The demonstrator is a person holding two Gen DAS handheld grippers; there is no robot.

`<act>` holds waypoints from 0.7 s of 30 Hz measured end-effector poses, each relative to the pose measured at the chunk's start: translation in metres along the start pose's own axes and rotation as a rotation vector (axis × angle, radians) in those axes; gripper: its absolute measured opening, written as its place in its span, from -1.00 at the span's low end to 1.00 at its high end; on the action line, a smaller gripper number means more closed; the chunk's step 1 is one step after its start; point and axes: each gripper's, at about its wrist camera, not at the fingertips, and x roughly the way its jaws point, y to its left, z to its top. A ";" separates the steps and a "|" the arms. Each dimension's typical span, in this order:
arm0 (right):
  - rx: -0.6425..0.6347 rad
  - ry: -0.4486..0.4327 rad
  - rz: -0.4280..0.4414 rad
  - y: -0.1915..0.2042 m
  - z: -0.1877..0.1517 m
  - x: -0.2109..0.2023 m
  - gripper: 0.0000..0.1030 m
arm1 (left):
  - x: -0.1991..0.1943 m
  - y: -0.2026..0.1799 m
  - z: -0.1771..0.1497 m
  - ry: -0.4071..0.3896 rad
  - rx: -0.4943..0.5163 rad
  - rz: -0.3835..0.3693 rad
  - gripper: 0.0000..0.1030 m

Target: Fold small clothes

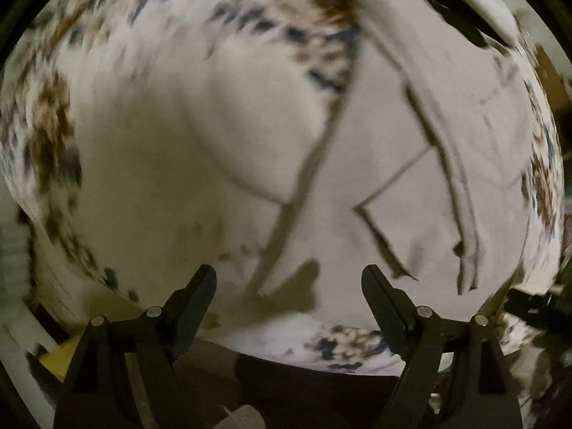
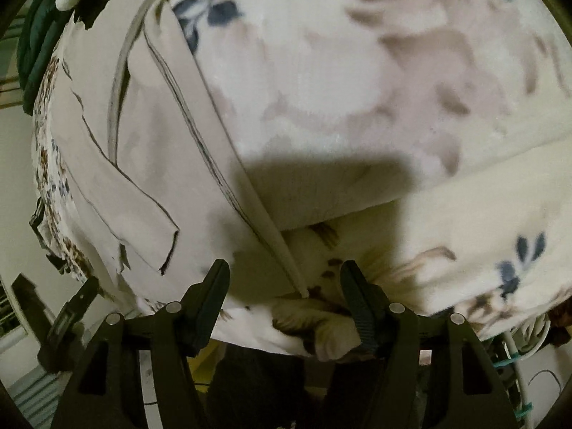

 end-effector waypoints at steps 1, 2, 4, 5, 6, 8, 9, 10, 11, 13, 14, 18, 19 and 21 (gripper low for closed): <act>-0.003 0.006 0.009 0.000 0.000 0.004 0.39 | 0.005 0.005 0.000 0.015 -0.016 -0.027 0.61; -0.004 0.013 0.019 -0.001 0.000 0.009 0.39 | 0.010 0.009 -0.001 0.026 -0.029 -0.044 0.61; -0.009 0.025 0.035 -0.002 0.000 0.016 0.40 | 0.023 0.010 -0.004 0.047 -0.030 -0.067 0.61; -0.012 0.031 0.042 -0.002 0.001 0.020 0.41 | 0.029 0.008 -0.006 0.058 -0.018 -0.060 0.57; -0.017 0.035 0.048 -0.004 0.002 0.022 0.41 | 0.033 0.006 -0.007 0.062 -0.005 -0.068 0.57; -0.022 0.037 0.060 -0.002 0.003 0.026 0.41 | 0.035 -0.001 -0.011 0.037 0.023 -0.074 -0.12; -0.022 0.038 0.072 -0.001 0.003 0.027 0.41 | 0.034 -0.005 -0.012 0.031 0.038 -0.078 -0.47; -0.020 0.038 0.082 0.000 0.003 0.027 0.38 | 0.035 -0.009 -0.014 0.034 0.053 -0.067 -0.90; -0.019 0.033 0.098 0.003 0.003 0.027 0.30 | 0.034 -0.012 -0.016 0.030 0.063 -0.051 -0.91; -0.026 0.023 0.119 0.009 0.002 0.025 -0.53 | 0.027 -0.015 -0.019 -0.001 0.058 -0.057 -0.93; -0.028 0.022 0.120 0.014 0.001 0.027 -0.75 | 0.025 -0.015 -0.019 0.001 0.051 -0.056 -0.93; -0.009 0.002 0.143 0.025 -0.002 0.016 -0.93 | 0.004 -0.007 -0.019 0.004 -0.029 -0.099 -0.94; -0.006 0.001 0.159 0.029 -0.003 0.011 -0.94 | -0.003 -0.004 -0.018 0.005 -0.049 -0.115 -0.94; 0.004 -0.003 0.203 0.036 -0.003 -0.003 -0.94 | -0.018 0.000 -0.013 0.000 -0.082 -0.144 -0.94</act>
